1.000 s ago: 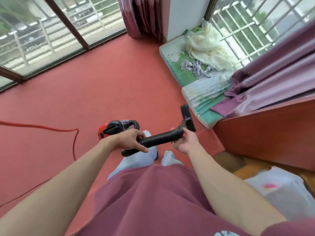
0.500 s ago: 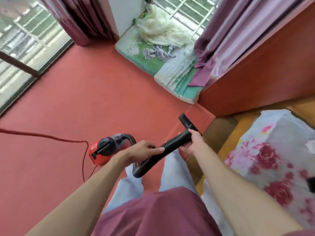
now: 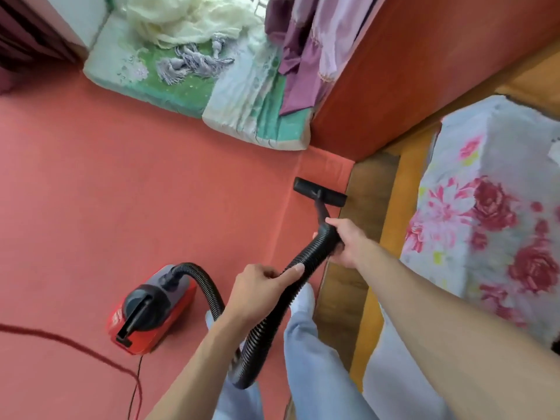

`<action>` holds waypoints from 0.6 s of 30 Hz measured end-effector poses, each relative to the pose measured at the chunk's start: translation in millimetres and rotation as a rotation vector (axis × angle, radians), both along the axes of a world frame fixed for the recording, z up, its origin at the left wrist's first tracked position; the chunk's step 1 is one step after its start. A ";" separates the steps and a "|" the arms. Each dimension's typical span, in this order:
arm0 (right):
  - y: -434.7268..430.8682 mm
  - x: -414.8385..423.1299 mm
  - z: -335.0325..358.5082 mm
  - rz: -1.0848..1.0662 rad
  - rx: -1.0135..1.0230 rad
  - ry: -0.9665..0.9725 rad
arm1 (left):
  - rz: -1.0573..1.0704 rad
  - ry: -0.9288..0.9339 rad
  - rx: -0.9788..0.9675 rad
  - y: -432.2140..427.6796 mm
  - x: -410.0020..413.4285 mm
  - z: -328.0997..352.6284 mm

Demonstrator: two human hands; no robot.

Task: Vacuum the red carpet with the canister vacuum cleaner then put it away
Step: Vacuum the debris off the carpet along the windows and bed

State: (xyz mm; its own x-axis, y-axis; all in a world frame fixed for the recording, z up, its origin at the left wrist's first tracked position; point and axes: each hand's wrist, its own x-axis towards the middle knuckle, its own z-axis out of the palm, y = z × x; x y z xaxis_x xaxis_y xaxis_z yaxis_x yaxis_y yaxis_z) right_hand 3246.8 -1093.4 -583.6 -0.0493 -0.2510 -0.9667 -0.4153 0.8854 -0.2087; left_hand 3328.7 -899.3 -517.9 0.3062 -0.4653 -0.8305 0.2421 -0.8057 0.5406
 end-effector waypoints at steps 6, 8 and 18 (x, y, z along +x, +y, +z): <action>-2.9 -3.0 -76.1 -0.088 0.013 -0.019 | 0.002 0.014 0.028 -21.2 5.3 -53.8; -3.1 -4.7 -96.3 -0.067 0.011 -0.037 | 0.015 0.048 0.044 -21.6 6.1 -70.5; 4.8 10.2 -179.0 -0.287 -0.057 -0.085 | 0.005 0.012 0.062 -30.5 -11.4 -135.4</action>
State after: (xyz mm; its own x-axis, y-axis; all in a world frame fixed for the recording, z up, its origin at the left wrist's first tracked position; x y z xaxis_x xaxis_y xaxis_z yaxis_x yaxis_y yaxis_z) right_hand 3257.0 -1088.6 -762.6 -0.0459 -0.2921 -0.9553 -0.1287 0.9501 -0.2843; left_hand 3317.3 -929.9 -653.4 0.2982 -0.4117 -0.8611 0.2522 -0.8361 0.4871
